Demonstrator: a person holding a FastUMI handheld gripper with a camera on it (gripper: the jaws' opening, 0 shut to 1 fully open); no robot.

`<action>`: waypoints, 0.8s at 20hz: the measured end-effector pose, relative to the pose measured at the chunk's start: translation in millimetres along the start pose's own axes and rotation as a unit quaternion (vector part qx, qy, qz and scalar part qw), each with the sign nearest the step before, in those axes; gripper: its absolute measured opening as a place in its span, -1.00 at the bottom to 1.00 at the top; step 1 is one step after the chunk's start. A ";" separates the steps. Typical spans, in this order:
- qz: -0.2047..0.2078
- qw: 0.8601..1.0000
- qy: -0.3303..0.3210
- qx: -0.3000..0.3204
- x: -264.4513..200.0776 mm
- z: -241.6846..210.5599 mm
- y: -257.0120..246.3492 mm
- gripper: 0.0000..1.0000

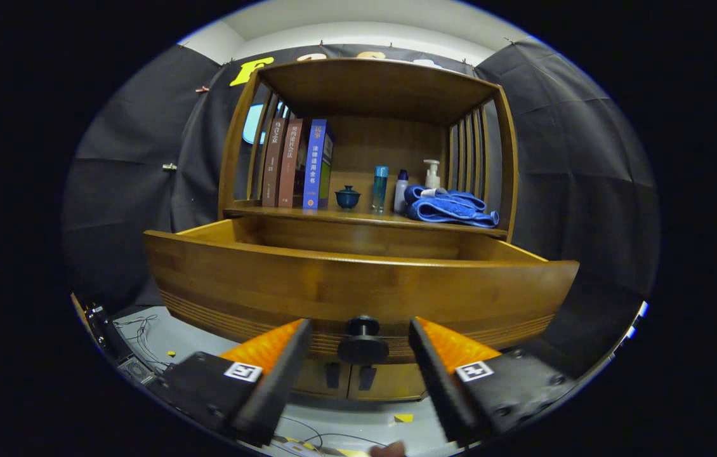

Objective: Pull open the drawer, take out the items inside it, and place them on the countertop above the cabinet.

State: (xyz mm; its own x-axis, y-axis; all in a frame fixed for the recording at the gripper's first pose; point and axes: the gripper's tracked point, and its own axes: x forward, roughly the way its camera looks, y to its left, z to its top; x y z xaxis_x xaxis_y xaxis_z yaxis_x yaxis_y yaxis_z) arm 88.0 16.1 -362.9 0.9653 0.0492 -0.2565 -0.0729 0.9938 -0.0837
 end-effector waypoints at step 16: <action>0.085 0.993 0.039 0.072 3.3 126.9 9.0 0.97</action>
State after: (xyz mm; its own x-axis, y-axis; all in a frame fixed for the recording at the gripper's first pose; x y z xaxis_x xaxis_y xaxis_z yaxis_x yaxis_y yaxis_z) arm 122.4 37.9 -242.3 0.9194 0.2162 -0.3286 -0.1918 0.9758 0.1052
